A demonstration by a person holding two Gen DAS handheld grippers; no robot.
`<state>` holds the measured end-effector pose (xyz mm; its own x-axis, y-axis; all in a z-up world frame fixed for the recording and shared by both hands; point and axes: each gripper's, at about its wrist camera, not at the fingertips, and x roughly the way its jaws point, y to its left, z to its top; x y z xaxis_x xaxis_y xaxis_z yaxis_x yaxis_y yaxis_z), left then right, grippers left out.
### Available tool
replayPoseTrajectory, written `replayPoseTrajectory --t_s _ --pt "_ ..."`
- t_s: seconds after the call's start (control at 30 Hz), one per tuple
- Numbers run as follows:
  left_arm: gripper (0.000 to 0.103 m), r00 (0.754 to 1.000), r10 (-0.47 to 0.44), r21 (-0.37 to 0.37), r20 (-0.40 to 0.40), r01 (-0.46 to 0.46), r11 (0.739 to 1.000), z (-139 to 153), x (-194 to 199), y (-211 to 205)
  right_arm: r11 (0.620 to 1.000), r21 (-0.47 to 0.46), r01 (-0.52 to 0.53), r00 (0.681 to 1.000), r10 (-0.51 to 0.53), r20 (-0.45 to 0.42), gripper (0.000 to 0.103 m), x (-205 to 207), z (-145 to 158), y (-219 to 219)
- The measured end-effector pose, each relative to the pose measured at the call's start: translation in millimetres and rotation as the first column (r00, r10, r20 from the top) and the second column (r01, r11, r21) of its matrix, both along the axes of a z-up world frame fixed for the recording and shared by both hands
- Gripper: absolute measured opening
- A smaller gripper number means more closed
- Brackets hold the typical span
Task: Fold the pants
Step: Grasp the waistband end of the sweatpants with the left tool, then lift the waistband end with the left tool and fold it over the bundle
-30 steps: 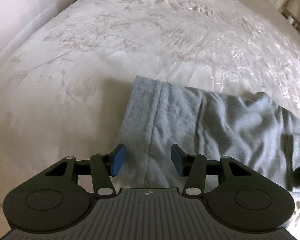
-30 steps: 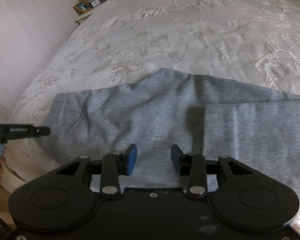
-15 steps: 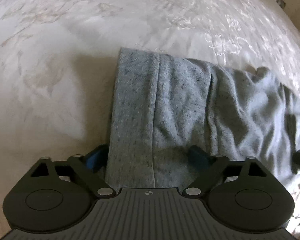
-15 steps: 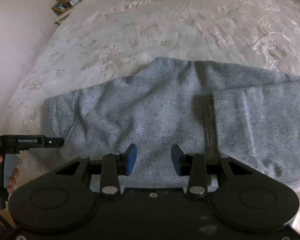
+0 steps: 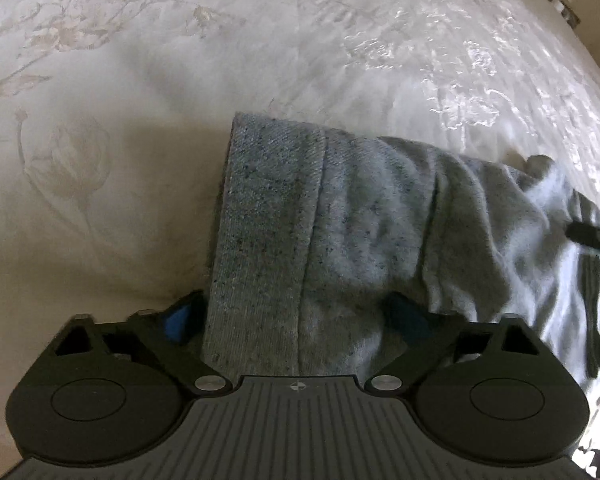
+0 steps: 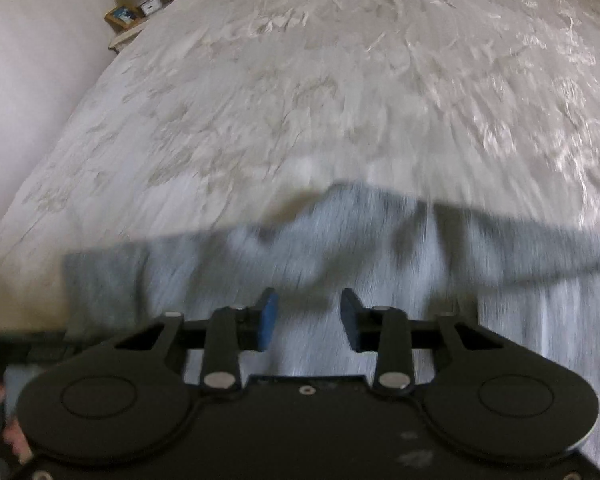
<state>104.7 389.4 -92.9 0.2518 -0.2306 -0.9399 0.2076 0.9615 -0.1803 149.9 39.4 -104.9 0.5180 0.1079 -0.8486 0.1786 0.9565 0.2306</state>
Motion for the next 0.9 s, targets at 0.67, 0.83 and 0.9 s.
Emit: replayPoseTrajectory --t_s 0.67,0.83,0.9 --pt "0.027 0.995 -0.007 -0.034 0.102 0.011 0.999 36.5 -16.8 1.0 0.998 -0.056 0.027 0.999 -0.029 -0.032 0.013 76.1 -11.3 -36.4" --pt "0.025 0.993 -0.019 -0.036 0.119 0.023 0.999 47.8 -17.9 -1.0 1.000 0.008 -0.008 0.999 0.008 -0.049 0.013 10.6 0.9 -26.6" --pt "0.024 0.992 -0.018 -0.035 0.127 0.023 0.999 52.3 -19.7 -1.6 1.000 0.021 -0.022 0.997 0.023 -0.078 0.013 -18.5 -1.6 -17.6"
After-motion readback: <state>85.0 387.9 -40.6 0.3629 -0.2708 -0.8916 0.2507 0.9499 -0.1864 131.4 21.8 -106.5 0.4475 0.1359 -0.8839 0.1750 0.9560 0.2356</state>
